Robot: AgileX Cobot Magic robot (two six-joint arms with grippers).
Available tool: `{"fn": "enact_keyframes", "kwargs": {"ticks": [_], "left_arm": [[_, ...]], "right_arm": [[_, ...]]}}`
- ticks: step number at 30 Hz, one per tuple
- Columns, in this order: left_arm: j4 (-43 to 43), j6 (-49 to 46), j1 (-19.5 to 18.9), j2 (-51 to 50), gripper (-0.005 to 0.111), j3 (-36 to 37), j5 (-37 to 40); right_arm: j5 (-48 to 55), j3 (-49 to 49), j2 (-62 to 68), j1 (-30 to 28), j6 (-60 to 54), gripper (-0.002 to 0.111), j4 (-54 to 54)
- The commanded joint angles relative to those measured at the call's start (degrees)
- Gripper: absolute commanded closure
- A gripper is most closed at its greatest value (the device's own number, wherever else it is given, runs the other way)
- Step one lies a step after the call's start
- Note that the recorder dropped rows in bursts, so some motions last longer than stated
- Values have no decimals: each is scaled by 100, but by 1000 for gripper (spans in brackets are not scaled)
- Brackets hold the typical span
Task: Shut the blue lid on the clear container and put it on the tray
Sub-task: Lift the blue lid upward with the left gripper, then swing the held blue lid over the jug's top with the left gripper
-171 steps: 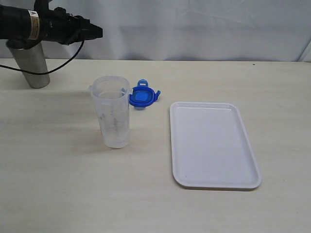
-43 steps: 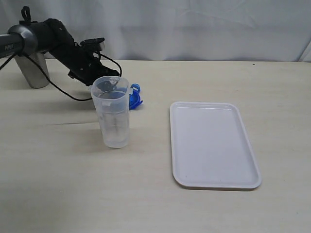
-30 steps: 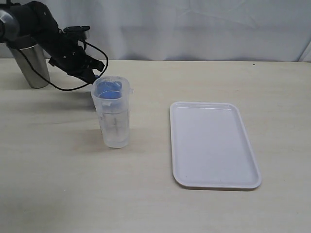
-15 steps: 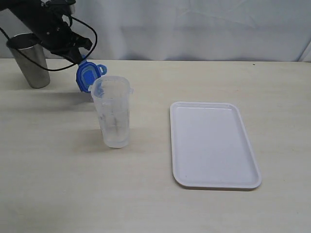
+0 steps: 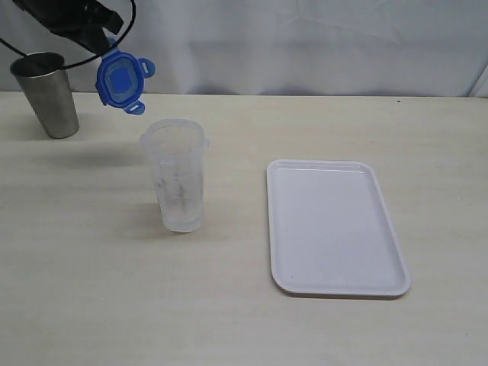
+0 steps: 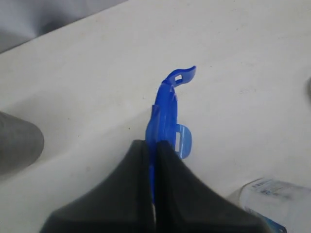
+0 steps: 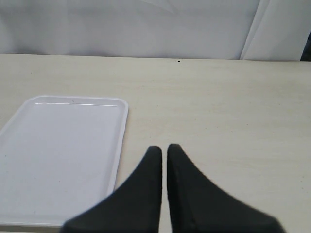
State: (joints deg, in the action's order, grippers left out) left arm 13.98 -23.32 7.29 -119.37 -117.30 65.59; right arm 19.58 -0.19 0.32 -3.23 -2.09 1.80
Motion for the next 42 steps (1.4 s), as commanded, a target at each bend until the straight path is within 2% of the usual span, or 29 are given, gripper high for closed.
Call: {"fn": "enact_keyframes", "kwargs": {"ticks": [1,10,13,18,19,21,23,25,26,29,32,35,39,42], "left_arm": [[22,-114,14,475,107,-1,78],[482,-65,14,1383,107,172,-263],[472,-65,14,1922,107,847,-1074],[583,-398,14,2942,107,2560,-2896],[864,-701,14,3178,107,3003,-3323],[1433,-1479,14,3450,107,3543,-3697],[2214,-3062,14,3569,107,3900,-3633],[2746,-4246,14,3580,107,4092,-3326],[2884,-4551,14,3580,107,4150,-3243],[2913,-4930,100,3580,107,4339,-3393],[2669,-4959,275,3580,107,4467,-3904],[2656,-5242,527,3580,107,4523,-4415],[2641,-6094,961,3479,107,4535,-4829],[2074,-6337,1226,3332,107,4535,-5056]], "right_arm": [[-1,19,-32,8,-2,104,-4],[-1,19,-32,8,-2,104,-4],[-1,19,-32,8,-2,104,-4],[-1,19,-32,8,-2,104,-4],[-1,19,-32,8,-2,104,-4],[-1,19,-32,8,-2,104,-4],[-1,19,-32,8,-2,104,-4],[-1,19,-32,8,-2,104,-4],[-1,19,-32,8,-2,104,-4],[-1,19,-32,8,-2,104,-4],[-1,19,-32,8,-2,104,-4],[-1,19,-32,8,-2,104,-4],[-1,19,-32,8,-2,104,-4],[-1,19,-32,8,-2,104,-4]]}}
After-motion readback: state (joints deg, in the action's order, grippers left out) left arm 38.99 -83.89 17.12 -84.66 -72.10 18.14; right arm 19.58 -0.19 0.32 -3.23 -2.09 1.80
